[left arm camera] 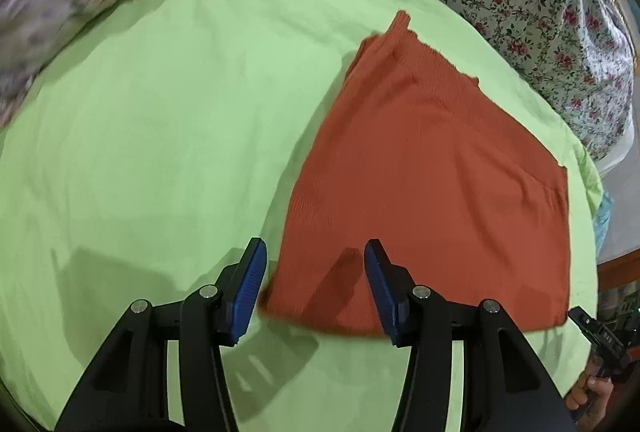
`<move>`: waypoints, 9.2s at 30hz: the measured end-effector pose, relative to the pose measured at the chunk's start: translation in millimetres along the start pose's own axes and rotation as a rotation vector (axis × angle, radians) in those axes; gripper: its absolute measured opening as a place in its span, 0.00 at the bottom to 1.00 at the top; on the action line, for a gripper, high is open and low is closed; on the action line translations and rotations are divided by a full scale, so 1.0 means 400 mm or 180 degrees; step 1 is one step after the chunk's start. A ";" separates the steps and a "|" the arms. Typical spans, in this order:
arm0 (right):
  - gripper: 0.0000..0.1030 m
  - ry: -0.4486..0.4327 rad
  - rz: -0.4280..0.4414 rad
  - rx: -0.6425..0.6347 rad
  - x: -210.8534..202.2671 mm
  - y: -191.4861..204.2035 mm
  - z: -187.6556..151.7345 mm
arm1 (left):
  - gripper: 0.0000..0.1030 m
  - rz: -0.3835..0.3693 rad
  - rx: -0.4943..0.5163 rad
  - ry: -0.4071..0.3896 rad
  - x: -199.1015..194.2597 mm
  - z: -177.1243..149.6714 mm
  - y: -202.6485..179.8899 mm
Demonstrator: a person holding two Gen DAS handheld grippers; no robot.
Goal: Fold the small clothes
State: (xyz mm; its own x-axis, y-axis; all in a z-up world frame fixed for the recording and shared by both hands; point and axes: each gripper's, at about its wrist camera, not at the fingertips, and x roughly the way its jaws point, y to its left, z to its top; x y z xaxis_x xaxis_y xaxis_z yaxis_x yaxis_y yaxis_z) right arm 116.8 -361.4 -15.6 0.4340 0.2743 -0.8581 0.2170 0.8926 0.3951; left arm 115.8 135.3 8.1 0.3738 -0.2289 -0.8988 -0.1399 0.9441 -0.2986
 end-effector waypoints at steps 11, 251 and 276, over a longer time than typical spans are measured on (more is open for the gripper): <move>0.42 -0.0069 0.0420 -0.0093 -0.026 0.145 -0.055 | 0.53 -0.0276 -0.0159 0.0186 -0.037 -0.162 0.030; 0.48 0.0558 0.1670 -0.0270 0.302 0.389 0.157 | 0.61 -0.0294 -0.0332 0.0039 -0.009 -0.006 0.046; 0.27 0.0769 0.1241 -0.1112 0.260 0.405 -0.035 | 0.61 0.0366 0.0866 0.0149 -0.048 -0.330 -0.026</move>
State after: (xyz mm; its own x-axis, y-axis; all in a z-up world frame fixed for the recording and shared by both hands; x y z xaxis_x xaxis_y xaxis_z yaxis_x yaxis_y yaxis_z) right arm 184.8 -183.3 -45.5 0.2031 0.6441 -0.7375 -0.2386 0.7631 0.6007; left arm -11.1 98.4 -13.9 0.3260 -0.1214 -0.9375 0.0744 0.9919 -0.1026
